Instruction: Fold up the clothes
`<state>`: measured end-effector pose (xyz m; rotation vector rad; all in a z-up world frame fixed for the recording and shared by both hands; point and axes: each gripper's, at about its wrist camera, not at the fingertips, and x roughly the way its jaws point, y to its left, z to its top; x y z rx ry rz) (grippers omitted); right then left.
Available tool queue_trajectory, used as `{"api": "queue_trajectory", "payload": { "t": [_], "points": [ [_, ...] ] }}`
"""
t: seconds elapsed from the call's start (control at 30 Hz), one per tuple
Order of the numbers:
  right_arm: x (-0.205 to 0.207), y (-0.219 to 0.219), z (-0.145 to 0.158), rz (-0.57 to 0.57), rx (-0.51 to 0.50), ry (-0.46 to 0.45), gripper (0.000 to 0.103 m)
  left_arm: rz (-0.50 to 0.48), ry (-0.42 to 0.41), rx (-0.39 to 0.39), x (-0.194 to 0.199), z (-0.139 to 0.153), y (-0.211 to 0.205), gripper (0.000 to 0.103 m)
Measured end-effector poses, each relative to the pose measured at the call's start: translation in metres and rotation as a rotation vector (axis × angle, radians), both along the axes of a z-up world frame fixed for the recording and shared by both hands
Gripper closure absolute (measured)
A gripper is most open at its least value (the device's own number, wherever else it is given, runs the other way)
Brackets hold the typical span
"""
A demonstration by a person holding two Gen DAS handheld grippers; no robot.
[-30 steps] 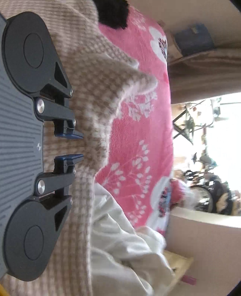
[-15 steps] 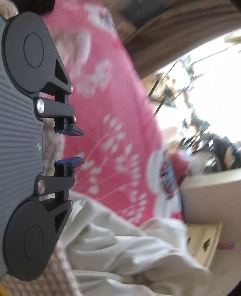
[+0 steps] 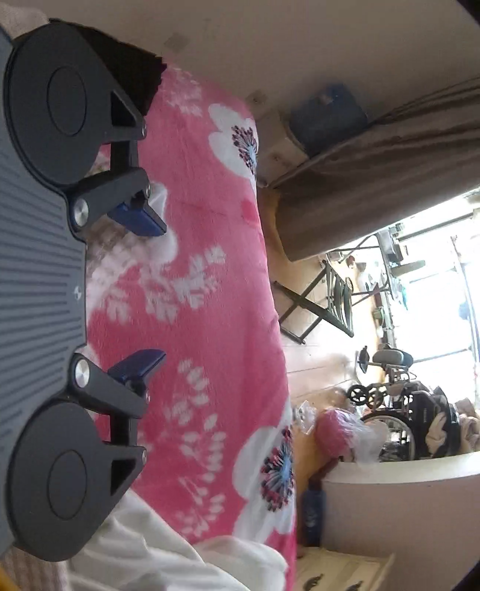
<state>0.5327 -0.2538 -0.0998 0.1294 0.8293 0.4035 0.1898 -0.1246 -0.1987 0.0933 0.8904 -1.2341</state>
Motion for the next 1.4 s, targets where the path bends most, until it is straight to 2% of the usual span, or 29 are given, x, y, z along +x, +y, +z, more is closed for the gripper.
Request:
{"api": "queue_trajectory", "payload": {
  "t": [0.07,0.17,0.27,0.3,0.33,0.4,0.53,0.63,0.77,0.83,0.9,0.97,1.1,1.17,1.2,1.33,1.4],
  "points": [
    [-0.004,0.002,-0.005,0.088,-0.041,0.028,0.035,-0.002,0.009,0.000,0.001,0.000,0.000,0.062],
    [-0.013,0.011,-0.018,0.196,-0.153,0.058,0.036,-0.004,0.005,0.003,0.001,0.001,0.000,0.062],
    [-0.011,0.030,-0.039,0.255,-0.243,0.069,0.043,-0.007,-0.014,0.009,-0.003,0.001,-0.001,0.062],
    [-0.010,0.035,-0.044,0.257,-0.262,0.061,0.054,-0.007,-0.017,0.010,-0.003,0.001,-0.001,0.062],
    [-0.008,0.039,-0.047,0.249,-0.272,0.043,0.061,-0.007,-0.021,0.011,-0.004,0.001,-0.001,0.062],
    [-0.008,0.043,-0.051,0.223,-0.267,-0.003,0.069,-0.007,-0.023,0.010,-0.004,0.001,0.000,0.062],
    [-0.016,0.035,-0.064,0.110,-0.234,-0.100,0.070,-0.005,-0.024,0.006,-0.004,0.000,0.000,0.062],
    [-0.022,0.033,-0.079,0.027,-0.222,-0.127,0.063,-0.006,-0.025,0.002,-0.004,0.000,0.000,0.062],
    [-0.025,0.014,-0.072,-0.029,-0.047,-0.110,0.053,-0.008,-0.027,0.002,-0.005,-0.001,0.000,0.061],
    [-0.024,-0.001,-0.059,-0.070,0.047,-0.105,0.051,-0.008,-0.023,0.001,-0.004,-0.001,0.000,0.061],
    [-0.022,-0.012,-0.045,-0.145,0.084,-0.103,0.051,-0.009,-0.021,0.000,-0.003,-0.001,0.000,0.061],
    [-0.020,-0.010,-0.031,-0.165,0.038,-0.087,0.050,-0.010,-0.021,0.000,-0.003,-0.001,0.000,0.061],
    [-0.025,0.034,-0.026,-0.012,-0.270,-0.086,0.047,-0.009,-0.022,0.004,-0.004,0.000,0.000,0.061],
    [-0.025,0.047,-0.033,0.006,-0.372,-0.088,0.048,-0.010,-0.031,0.008,-0.005,0.000,-0.001,0.061],
    [-0.023,0.045,-0.034,-0.019,-0.366,-0.092,0.048,-0.010,-0.033,0.010,-0.005,0.000,-0.001,0.061],
    [-0.012,0.022,-0.037,-0.144,-0.185,-0.087,0.052,-0.011,-0.038,0.019,-0.006,0.002,-0.001,0.061],
    [0.001,0.026,-0.049,-0.114,-0.177,-0.048,0.060,-0.014,-0.044,0.022,-0.007,0.002,-0.002,0.061]
  ]
}}
